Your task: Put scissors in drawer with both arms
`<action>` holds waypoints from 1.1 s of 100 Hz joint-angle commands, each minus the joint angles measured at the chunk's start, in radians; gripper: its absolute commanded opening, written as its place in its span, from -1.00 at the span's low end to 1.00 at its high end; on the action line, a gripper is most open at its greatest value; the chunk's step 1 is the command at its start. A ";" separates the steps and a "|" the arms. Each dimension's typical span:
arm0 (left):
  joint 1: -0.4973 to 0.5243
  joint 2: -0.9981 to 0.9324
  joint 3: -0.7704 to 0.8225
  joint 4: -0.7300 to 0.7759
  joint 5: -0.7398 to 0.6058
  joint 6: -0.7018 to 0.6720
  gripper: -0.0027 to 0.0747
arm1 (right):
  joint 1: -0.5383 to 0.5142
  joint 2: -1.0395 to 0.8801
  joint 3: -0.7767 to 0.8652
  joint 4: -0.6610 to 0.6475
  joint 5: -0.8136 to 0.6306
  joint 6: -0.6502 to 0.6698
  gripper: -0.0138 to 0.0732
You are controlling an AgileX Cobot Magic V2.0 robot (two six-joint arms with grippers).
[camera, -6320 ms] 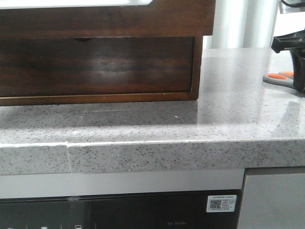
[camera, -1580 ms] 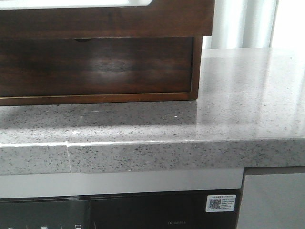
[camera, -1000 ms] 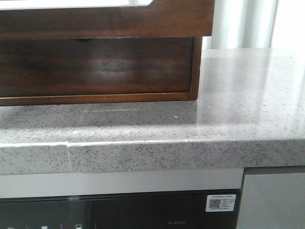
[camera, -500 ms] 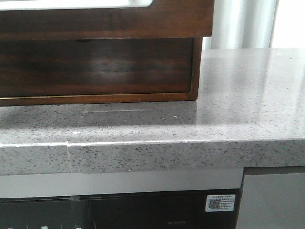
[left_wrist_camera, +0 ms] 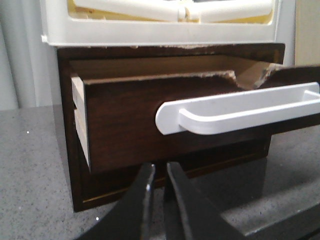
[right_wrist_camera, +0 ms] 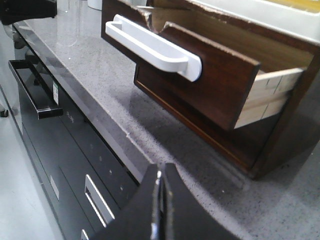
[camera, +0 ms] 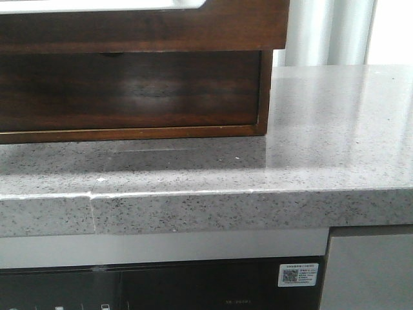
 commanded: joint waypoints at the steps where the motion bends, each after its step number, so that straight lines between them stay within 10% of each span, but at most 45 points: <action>1: -0.007 -0.033 -0.002 -0.008 -0.073 -0.011 -0.92 | -0.002 -0.002 -0.010 0.009 -0.096 0.005 -0.97; 76: 0.000 -0.033 0.207 -0.012 -0.103 -0.019 -0.92 | -0.002 -0.002 -0.003 0.009 -0.086 0.005 -0.97; 110: 0.218 -0.033 0.225 -0.169 -0.135 -0.031 -0.92 | -0.002 -0.002 -0.003 0.009 -0.086 0.005 -0.97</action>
